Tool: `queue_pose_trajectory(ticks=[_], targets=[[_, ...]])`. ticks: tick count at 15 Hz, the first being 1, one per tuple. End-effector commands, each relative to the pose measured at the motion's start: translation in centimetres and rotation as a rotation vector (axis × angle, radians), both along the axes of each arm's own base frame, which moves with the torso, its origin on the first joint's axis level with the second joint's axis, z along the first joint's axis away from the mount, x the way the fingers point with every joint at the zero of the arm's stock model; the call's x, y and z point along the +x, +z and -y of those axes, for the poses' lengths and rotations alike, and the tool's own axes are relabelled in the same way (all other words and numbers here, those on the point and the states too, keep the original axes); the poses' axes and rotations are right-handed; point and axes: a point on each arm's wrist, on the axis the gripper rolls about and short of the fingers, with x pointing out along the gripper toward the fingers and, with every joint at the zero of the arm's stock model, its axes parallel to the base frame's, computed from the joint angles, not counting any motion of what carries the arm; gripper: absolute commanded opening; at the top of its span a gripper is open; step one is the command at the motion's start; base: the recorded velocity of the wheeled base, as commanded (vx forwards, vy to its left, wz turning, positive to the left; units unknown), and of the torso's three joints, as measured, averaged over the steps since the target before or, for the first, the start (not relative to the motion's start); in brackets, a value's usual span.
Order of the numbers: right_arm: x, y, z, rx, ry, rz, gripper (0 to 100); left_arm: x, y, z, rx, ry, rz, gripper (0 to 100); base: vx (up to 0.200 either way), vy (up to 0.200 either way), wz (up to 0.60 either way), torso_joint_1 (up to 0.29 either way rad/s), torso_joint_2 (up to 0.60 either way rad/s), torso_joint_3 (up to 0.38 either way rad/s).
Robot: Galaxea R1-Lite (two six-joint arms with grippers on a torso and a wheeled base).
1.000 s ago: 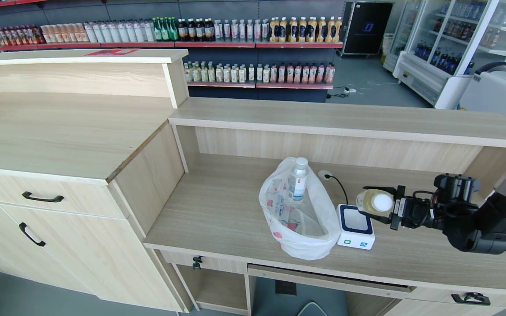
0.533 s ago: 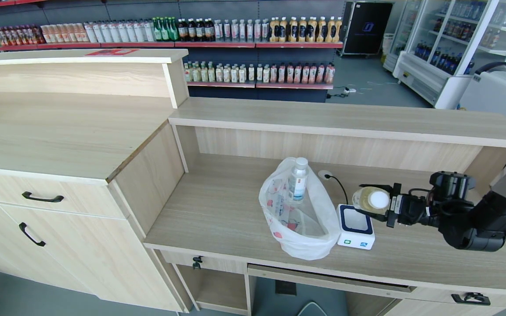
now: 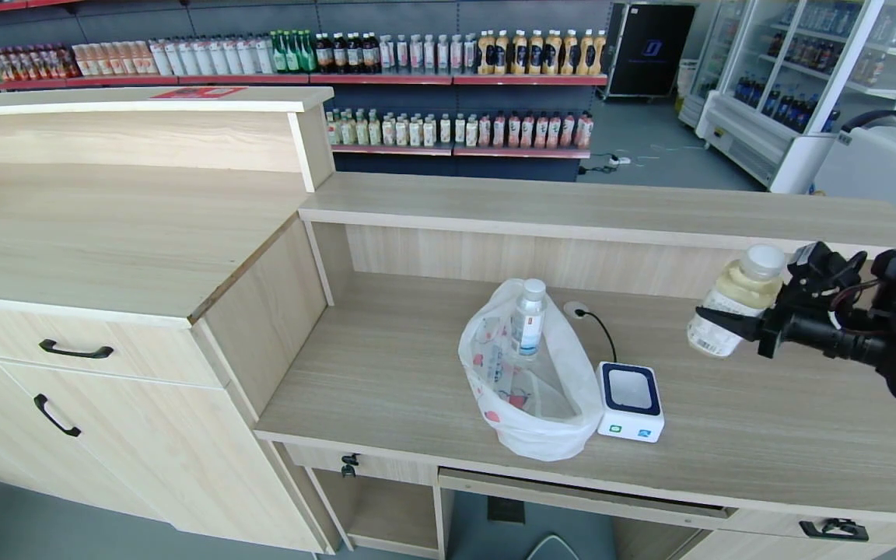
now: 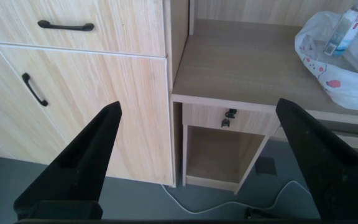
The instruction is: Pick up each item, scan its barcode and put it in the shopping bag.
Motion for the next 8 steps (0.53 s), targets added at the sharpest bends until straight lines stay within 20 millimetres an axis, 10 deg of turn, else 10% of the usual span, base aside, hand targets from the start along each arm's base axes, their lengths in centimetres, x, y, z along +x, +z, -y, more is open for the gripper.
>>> queue_pose_trajectory(ticks=[1, 8], targets=[[-3.1, 5.4, 0.6, 0.122, -0.249, -0.023, 0, 0.0, 0.0, 0.0, 0.0, 0.001, -0.001, 100, 0.0, 0.0, 0.0, 0.0, 0.0, 0.0], [-4.6, 4.5, -3.7, 0.192, -0.715, 0.049, 0, 0.0, 0.0, 0.0, 0.0, 0.001, -0.001, 100, 0.0, 0.0, 0.0, 0.0, 0.0, 0.0]])
